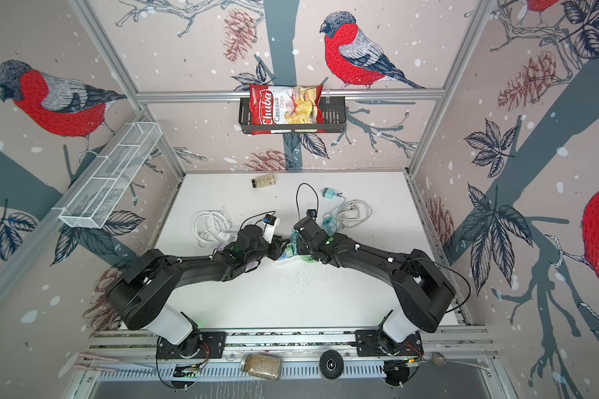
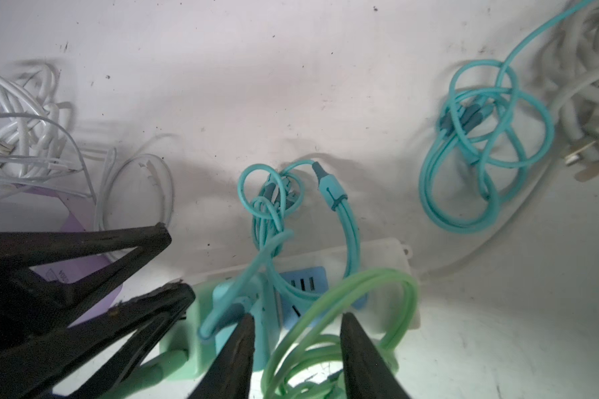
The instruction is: Insert the plug
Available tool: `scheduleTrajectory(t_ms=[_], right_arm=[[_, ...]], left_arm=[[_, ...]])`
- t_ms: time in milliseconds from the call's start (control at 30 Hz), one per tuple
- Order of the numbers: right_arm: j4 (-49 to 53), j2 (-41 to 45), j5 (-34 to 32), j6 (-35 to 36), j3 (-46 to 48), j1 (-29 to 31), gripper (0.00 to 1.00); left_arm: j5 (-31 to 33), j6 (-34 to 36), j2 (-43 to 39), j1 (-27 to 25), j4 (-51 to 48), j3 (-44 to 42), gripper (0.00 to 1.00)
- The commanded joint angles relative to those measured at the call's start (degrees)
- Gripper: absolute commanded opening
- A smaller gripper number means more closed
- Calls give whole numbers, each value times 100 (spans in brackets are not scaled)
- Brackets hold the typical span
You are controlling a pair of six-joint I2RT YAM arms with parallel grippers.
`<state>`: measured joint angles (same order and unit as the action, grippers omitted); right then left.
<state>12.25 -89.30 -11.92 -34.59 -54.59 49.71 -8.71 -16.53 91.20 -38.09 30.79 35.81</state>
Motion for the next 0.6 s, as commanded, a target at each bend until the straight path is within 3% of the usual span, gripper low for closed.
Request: scheduleTrajectory(t_ms=[0,567], right_arm=[[-264,-65,249,38,-23,36,42],[-503,-427,609,-133,253,341,37]], left_arm=[[45,57,37,-14,92,34,44],[55,-16,196,-23,248,10,43]])
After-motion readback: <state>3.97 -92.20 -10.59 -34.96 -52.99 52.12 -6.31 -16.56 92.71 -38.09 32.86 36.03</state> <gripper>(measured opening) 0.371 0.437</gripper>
